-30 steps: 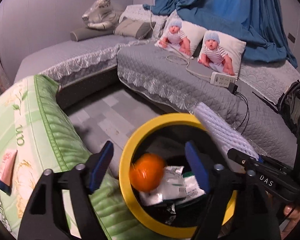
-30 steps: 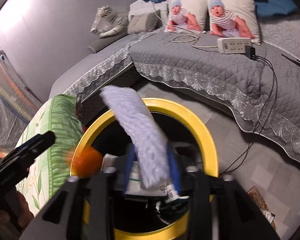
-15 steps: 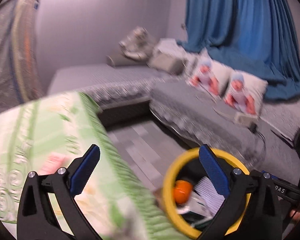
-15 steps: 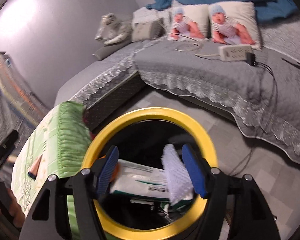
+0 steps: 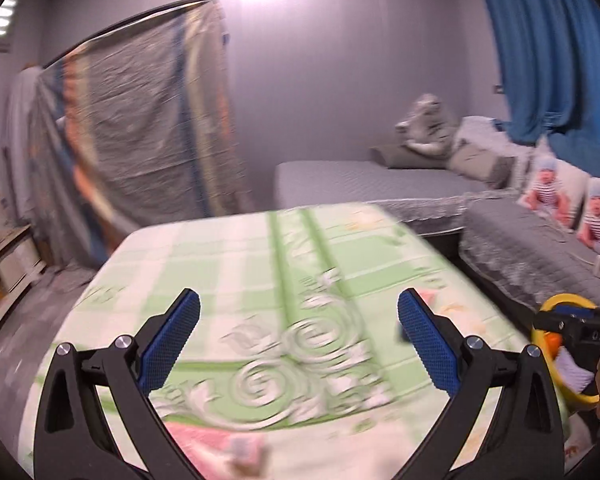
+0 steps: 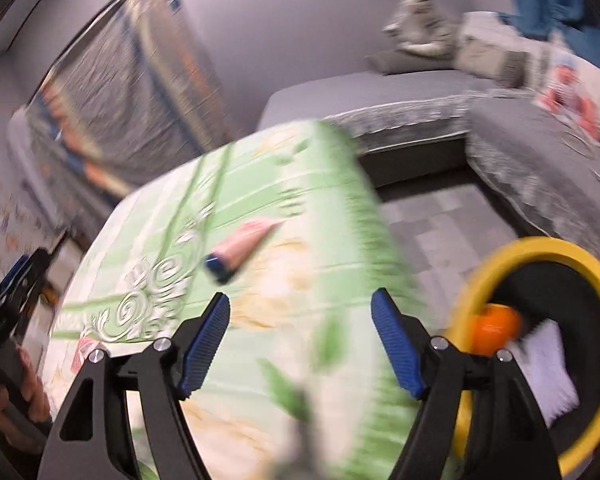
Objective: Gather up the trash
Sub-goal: 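Move both tools back over the bed, then grasp the pink torn box with the left tool while the right tool grasps the pink tube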
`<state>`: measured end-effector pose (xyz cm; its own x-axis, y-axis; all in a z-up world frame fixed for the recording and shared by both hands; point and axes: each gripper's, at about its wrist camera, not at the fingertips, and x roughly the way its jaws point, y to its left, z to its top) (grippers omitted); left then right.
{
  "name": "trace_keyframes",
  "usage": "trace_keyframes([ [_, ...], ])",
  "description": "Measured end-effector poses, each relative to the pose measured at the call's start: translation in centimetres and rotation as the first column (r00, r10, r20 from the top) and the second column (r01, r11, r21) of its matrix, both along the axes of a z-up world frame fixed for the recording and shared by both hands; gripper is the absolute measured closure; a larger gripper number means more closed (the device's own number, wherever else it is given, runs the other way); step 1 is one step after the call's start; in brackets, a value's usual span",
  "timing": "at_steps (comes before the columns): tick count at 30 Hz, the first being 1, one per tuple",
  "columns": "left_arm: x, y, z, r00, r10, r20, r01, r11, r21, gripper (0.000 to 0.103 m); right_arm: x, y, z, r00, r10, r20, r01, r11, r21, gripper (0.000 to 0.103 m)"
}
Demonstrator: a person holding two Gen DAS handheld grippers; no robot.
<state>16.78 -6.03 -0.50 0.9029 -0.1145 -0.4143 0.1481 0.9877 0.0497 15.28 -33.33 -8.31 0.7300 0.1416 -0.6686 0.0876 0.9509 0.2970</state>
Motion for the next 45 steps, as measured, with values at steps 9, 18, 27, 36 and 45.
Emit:
trace_keyframes([
  [9,-1.6,10.2,-4.0,0.981,0.163,-0.105,-0.165,0.986,-0.01,0.008,8.6,8.8,-2.4,0.991,0.027,-0.128,-0.04,0.994,-0.098,0.033],
  [18,-3.1,13.1,-6.7,0.973,0.152,-0.173,-0.161,0.986,-0.038,0.008,13.1,10.1,-4.5,0.98,-0.034,-0.197,0.008,0.991,-0.132,0.034],
  [27,-3.9,12.6,-7.6,0.969,0.122,-0.213,-0.133,0.991,-0.036,0.008,15.4,9.5,-6.1,0.964,-0.084,-0.25,0.045,0.987,-0.157,0.057],
  [36,-4.0,10.7,-8.5,0.96,0.068,-0.271,-0.073,0.997,-0.008,0.008,15.0,8.5,-5.5,0.972,-0.06,-0.228,0.032,0.992,-0.123,0.07],
  [45,-2.1,8.1,-10.1,0.912,0.054,-0.407,-0.062,0.998,-0.006,0.008,11.9,8.7,-2.1,0.992,0.046,-0.116,-0.047,0.999,-0.009,0.069],
])
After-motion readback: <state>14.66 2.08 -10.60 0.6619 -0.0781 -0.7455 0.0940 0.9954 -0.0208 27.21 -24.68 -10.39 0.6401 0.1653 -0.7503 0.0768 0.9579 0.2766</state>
